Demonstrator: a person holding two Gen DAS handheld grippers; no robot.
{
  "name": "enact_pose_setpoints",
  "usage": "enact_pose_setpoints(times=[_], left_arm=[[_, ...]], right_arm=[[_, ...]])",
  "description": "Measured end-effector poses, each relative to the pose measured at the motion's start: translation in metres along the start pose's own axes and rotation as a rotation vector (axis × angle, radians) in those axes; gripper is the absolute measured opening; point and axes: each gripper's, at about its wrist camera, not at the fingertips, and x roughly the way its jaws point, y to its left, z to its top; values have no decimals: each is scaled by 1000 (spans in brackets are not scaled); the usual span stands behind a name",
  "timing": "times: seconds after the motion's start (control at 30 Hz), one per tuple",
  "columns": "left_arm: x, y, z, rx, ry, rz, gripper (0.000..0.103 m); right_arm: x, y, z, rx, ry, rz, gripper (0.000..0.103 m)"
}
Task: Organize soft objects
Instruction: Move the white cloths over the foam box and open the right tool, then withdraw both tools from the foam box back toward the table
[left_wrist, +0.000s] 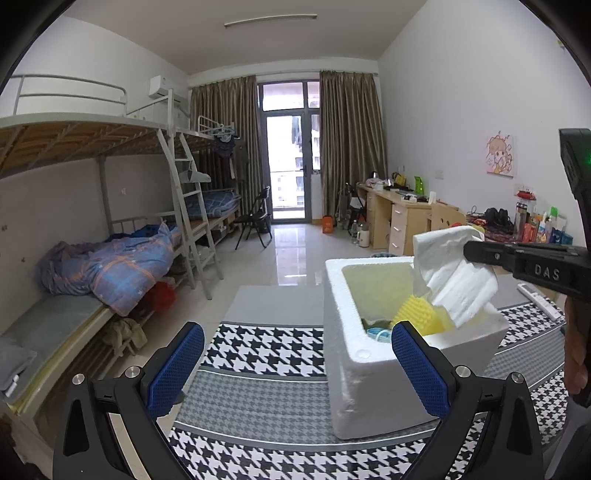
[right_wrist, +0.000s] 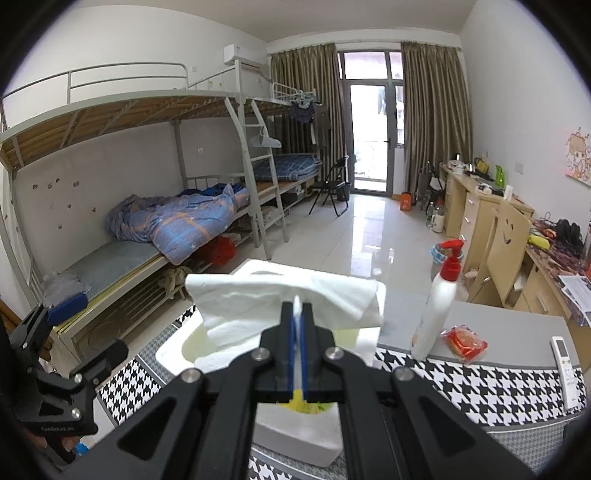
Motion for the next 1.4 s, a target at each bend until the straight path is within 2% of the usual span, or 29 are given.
enact_pose_setpoints(times=[0.93, 0.97, 1.07, 1.13, 1.2, 1.23, 1.4], left_arm=[[13, 10, -12, -22, 29, -4, 102], [13, 10, -13, -22, 30, -6, 102], [13, 9, -12, -20, 33, -6, 102], [12, 9, -12, -20, 32, -5, 102], [12, 10, -10, -18, 30, -3, 102], [12, 9, -10, -16, 30, -3, 102], [10, 8, -8, -17, 26, -2, 102]], right_arm=[[48, 15, 1, -8, 127, -6, 6], [49, 15, 1, -4, 133, -2, 8], [50, 17, 1, -8, 138, -8, 25], [48, 18, 0, -18, 128, -11, 57], [43, 19, 1, -18, 100, -26, 73], [41, 18, 1, -18, 94, -27, 76], [32, 12, 0, -2, 88, -19, 76]])
